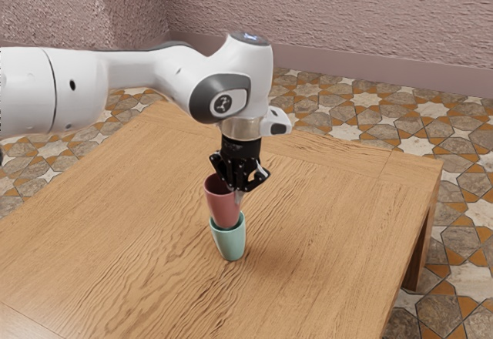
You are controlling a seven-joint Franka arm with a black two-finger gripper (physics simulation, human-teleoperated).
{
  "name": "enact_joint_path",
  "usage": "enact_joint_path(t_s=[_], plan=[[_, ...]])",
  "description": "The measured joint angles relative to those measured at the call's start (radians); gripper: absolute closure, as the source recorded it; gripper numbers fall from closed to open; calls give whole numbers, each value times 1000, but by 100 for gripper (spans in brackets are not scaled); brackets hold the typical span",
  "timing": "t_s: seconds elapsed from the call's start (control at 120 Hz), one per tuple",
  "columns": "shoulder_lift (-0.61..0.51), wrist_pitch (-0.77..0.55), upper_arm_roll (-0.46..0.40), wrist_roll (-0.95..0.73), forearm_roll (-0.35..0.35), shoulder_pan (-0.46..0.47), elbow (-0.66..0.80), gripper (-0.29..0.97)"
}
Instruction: Place the left cup onto the right cup
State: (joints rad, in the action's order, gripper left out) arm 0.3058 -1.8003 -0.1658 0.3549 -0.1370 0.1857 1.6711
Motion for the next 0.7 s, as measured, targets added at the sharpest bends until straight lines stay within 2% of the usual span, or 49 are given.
enact_joint_path(t_s=[0.308,0.7], plan=[[13,-5,0,6,3,-2,0,76],[17,-6,3,9,14,-3,0,48]])
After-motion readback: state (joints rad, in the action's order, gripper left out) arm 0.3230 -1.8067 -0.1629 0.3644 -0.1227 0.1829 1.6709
